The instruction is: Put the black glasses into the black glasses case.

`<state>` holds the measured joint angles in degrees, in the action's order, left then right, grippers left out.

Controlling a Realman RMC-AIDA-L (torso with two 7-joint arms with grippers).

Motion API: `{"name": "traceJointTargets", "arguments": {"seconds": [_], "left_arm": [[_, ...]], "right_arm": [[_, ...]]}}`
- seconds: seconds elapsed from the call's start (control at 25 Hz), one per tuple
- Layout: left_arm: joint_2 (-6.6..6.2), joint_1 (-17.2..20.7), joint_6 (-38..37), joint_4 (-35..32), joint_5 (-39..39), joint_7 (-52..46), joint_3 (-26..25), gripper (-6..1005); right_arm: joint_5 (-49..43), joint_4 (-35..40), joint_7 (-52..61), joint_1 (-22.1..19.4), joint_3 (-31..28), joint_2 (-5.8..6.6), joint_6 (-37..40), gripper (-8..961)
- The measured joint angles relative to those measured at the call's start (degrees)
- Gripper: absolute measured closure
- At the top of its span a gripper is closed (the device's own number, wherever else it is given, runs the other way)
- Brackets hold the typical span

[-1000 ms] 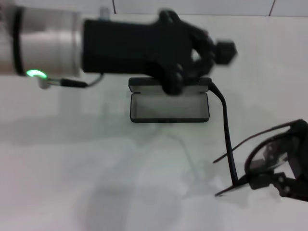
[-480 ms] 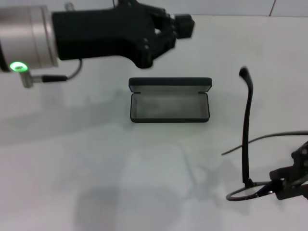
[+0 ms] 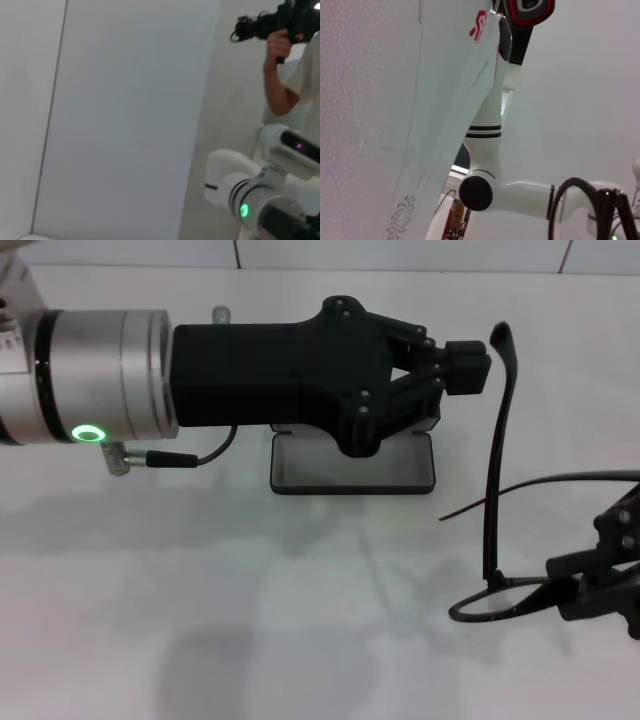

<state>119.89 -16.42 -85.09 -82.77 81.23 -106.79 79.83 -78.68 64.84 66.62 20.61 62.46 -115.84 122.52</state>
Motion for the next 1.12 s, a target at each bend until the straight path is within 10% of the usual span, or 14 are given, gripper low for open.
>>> {"name": "traceJointTargets", "arguments": {"seconds": [1.12], "left_arm": [[0.03,0.35,-5.79,3.59,-6.98,6.73,1.6,929]], "right_arm": [[0.99,-1.74,-2.38,1.83,-0.5,0.1,-4.68,846]]}}
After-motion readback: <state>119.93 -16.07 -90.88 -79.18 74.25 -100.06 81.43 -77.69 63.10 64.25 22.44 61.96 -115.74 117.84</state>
